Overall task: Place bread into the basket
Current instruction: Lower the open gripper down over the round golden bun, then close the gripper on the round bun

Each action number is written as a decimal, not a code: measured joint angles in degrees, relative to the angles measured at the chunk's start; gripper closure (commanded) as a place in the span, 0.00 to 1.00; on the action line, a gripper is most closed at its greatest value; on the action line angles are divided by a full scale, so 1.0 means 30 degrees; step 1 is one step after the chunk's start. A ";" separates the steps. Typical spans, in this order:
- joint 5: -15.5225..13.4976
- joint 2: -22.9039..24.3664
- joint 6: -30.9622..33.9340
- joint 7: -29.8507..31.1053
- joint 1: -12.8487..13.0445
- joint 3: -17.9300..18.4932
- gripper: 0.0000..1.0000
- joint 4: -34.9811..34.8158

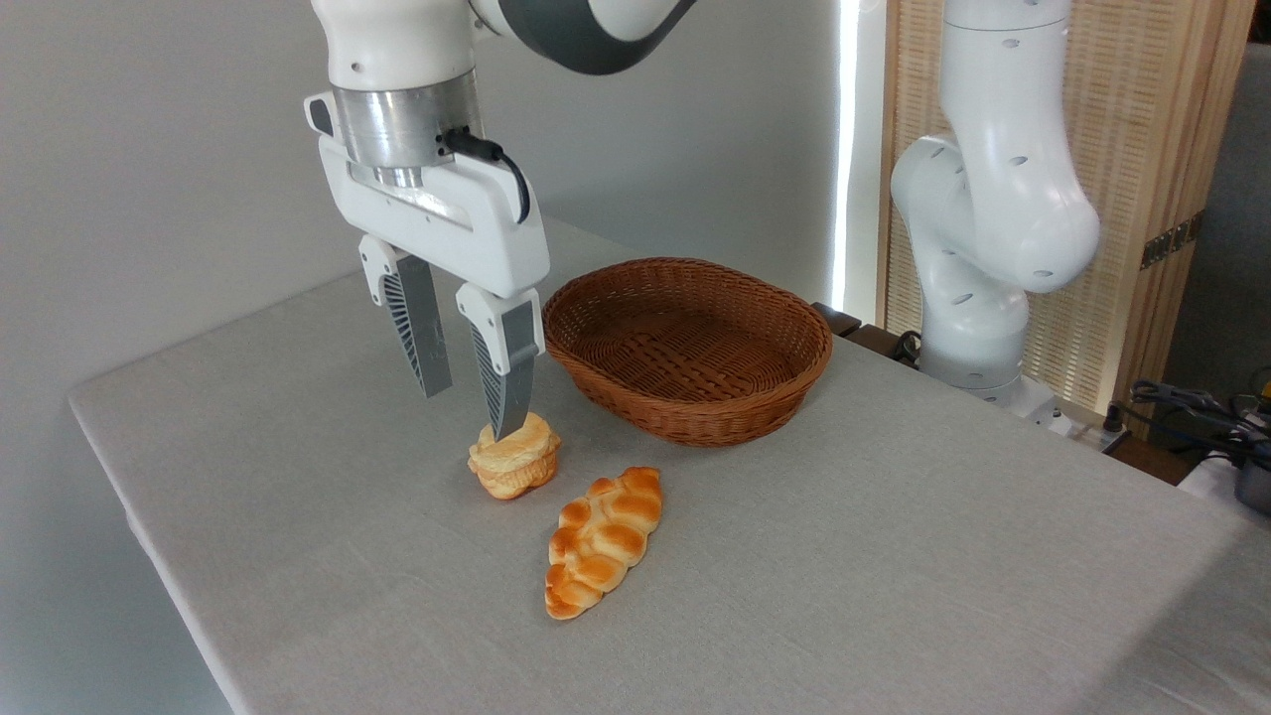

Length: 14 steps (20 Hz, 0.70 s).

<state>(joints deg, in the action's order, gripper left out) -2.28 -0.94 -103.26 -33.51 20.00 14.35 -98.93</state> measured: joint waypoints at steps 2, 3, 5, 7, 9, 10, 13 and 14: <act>-0.0224 -0.0001 -0.0603 0.0000 0.0151 -0.0118 0.00 -0.0663; -0.0465 -0.0003 -0.1031 0.0000 0.0317 -0.0142 0.00 -0.1006; -0.1005 -0.0007 -0.1922 0.0002 0.0662 -0.0161 0.00 -0.1659; -0.1246 -0.0006 -0.2164 0.0002 0.0942 -0.0182 0.00 -0.2017; -0.1448 -0.0001 -0.2168 0.0002 0.1265 -0.0219 0.00 -0.2321; -0.1486 -0.0001 -0.2168 0.0002 0.1478 -0.0230 0.00 -0.2528; -0.1494 -0.0001 -0.2283 0.0002 0.2177 -0.0252 0.00 -0.3370; -0.1495 -0.0006 -0.2455 0.0003 0.2400 -0.0255 0.00 -0.3731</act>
<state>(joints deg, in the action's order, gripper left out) -6.77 -0.95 -110.62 -33.50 27.20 13.59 -110.12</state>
